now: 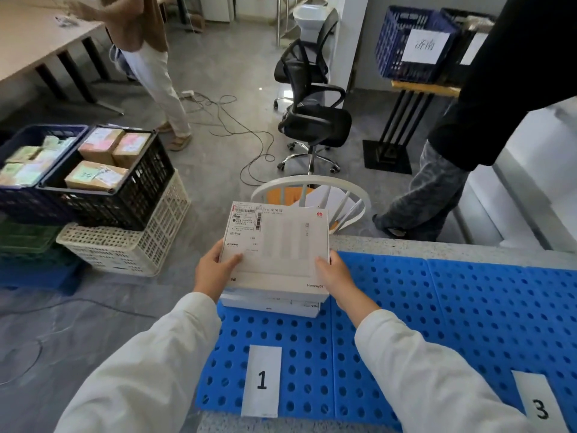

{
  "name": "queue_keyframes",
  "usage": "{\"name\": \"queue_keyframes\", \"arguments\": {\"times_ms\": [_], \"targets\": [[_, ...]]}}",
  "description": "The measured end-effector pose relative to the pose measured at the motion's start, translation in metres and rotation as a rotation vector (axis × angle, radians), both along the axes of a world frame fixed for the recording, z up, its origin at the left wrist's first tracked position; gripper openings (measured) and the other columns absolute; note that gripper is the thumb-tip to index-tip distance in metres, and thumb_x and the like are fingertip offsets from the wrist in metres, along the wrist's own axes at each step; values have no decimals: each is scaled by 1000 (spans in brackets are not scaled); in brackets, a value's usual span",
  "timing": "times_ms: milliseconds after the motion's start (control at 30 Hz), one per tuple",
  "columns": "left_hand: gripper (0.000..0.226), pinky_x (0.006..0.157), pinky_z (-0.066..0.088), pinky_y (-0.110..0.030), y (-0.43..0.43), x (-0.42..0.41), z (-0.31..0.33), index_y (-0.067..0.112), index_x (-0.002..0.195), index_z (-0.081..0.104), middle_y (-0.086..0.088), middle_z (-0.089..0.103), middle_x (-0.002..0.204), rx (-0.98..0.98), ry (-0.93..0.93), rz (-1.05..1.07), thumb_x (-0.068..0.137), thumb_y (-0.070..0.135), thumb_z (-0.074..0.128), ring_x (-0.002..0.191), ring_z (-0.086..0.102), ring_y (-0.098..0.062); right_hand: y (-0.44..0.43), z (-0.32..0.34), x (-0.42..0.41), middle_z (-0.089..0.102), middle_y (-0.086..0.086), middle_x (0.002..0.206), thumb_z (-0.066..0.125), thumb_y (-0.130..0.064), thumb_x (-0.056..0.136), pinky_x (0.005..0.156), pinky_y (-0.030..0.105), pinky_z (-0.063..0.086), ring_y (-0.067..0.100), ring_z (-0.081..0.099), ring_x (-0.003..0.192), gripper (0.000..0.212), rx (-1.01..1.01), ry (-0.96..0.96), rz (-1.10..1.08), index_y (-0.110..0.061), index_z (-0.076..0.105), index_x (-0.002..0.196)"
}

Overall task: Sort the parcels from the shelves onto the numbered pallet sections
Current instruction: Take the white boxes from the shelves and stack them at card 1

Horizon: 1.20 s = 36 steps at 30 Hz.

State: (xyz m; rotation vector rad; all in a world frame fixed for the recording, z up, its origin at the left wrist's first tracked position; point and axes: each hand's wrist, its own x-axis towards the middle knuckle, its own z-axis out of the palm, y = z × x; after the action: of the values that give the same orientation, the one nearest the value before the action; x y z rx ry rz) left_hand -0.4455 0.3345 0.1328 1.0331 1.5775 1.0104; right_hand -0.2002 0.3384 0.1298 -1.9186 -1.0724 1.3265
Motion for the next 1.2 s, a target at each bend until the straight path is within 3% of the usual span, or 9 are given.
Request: {"name": "queue_keyframes", "arguments": {"times_ms": [100,233,433,567,800,900,1000,1100,1200], "targets": [[34,82,54,-27,7,1,-11,36,117,64,16,70,107,-17,18,-20,87,21,66,100,65,-5,5,-9,1,59,1,122,41,-28,97,91,40,51,20,58,103,37,-28,-7,-2,-19,47,132],[34,84,54,-29,12,1,-19,37,116,64,15,70,107,-43,23,-23,87,18,65,100,65,-5,6,-17,1,59,-2,118,42,-28,98,79,32,48,17,57,98,36,-40,-24,-5,-19,48,132],[38,73,52,-16,12,-3,-23,42,113,62,22,69,101,-54,39,-11,89,13,62,91,63,7,3,-22,-4,59,2,125,42,-29,100,93,39,50,21,58,106,38,-44,-34,13,-19,45,136],[36,64,47,-7,8,-5,-23,40,114,61,24,68,100,-50,67,-23,90,14,60,87,62,13,5,-21,-7,57,-1,122,41,-31,100,89,36,49,18,56,102,40,-39,-46,34,-20,40,138],[33,63,41,-12,10,-1,-14,25,119,58,11,64,110,-50,280,-72,87,15,61,98,61,-8,-4,-14,7,56,4,134,44,-31,100,95,34,48,19,56,115,45,-2,-117,61,-13,41,142],[47,89,40,-20,8,10,1,14,133,51,-1,58,125,15,422,-93,88,12,63,118,54,-19,-8,7,20,39,4,151,44,-36,100,105,34,36,22,40,136,55,59,-213,68,-14,30,149],[54,109,29,-30,-2,33,25,9,141,43,-6,46,144,118,569,-251,90,13,60,133,41,-22,-20,37,33,38,1,152,44,-38,100,106,35,34,21,38,137,54,160,-307,91,-18,32,148],[47,114,27,-34,-14,67,51,12,137,50,-5,45,146,245,736,-513,91,20,58,135,40,-22,-45,69,46,49,1,143,43,-38,100,92,27,37,20,47,127,46,254,-416,146,-19,44,142],[43,110,34,-34,-27,112,76,12,133,53,-6,51,140,404,804,-662,92,24,57,129,46,-23,-86,94,74,48,0,144,42,-39,100,96,29,41,19,48,127,44,319,-563,171,-20,47,139]]}}
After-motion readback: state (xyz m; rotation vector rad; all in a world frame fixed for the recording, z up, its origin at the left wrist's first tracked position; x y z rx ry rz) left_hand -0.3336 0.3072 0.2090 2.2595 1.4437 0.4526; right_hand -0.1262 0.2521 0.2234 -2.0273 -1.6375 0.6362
